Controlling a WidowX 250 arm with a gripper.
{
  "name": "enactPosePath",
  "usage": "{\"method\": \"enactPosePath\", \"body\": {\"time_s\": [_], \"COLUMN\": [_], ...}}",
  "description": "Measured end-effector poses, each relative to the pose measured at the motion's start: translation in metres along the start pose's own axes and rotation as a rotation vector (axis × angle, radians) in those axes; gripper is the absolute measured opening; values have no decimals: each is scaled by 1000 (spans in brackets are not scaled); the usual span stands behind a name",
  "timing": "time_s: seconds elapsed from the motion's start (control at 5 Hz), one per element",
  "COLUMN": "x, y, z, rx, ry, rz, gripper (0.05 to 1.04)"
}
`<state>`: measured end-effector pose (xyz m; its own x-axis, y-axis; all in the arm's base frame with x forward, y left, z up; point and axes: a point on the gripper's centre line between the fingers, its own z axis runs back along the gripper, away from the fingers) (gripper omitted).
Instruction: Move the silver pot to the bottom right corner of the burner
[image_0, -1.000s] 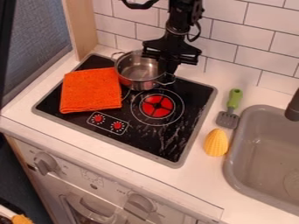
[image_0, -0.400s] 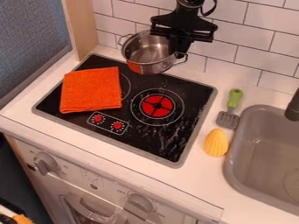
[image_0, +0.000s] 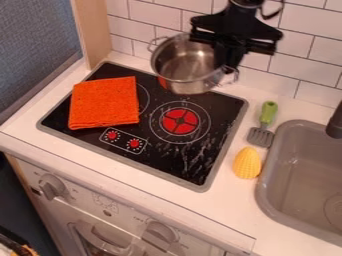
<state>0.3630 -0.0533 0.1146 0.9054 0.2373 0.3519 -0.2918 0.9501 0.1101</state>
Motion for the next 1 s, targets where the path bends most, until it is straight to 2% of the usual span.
{"method": "enactPosePath", "body": {"time_s": [0.2,0.4,0.8,1.0], "x": [-35,-60,-84,-89], "y": [-15,-20,-12,-8], "z": [6,-4,-27,-45], "rx": [4,14,28,37], "ry": [8,41,65,92], "rz": [-69,-103,-119,-115], "gripper": [84,84,84,84]}}
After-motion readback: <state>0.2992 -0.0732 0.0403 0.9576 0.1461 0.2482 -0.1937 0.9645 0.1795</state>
